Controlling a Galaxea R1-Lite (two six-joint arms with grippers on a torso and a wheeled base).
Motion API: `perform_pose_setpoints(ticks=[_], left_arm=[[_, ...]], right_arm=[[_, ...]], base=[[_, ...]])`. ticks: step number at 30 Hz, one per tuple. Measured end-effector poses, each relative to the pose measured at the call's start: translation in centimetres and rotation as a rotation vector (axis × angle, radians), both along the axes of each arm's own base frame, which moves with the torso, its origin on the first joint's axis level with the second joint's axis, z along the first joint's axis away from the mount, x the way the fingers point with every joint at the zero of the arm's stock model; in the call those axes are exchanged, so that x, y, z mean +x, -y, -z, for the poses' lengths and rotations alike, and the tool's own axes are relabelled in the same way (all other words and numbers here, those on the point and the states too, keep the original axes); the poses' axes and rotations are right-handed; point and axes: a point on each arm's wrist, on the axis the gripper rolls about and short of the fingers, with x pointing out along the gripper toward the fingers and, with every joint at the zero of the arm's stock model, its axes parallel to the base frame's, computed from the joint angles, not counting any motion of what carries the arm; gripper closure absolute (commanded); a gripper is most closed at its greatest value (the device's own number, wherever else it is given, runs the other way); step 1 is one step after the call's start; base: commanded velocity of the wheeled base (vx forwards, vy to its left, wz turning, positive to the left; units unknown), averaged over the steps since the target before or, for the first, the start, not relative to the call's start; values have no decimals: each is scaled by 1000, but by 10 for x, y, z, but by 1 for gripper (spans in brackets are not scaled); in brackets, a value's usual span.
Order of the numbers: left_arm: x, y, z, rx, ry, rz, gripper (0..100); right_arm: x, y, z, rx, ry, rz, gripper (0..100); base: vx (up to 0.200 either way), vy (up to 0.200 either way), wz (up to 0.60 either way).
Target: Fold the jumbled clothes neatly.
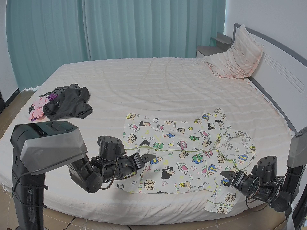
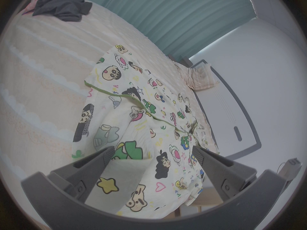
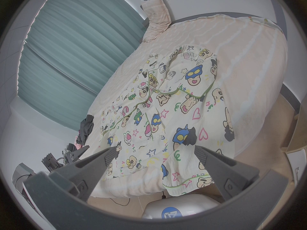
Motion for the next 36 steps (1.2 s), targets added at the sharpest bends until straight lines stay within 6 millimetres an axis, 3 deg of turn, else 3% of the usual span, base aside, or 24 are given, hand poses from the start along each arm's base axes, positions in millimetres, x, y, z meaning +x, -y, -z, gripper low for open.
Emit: perform_pose_setpoints(ticks=[12, 22, 36], left_arm=[[-12, 1, -1, -6, 116, 54, 0], [-39, 19, 6, 13, 76, 137, 0], [-53, 35, 3, 12, 79, 192, 0]], right_arm=[[0, 0, 1, 3, -6, -3, 0], [0, 0, 1, 3, -5, -1, 0], [0, 0, 1, 2, -4, 0, 0]], base=[[0, 0, 0], [0, 0, 0], [0, 0, 0]])
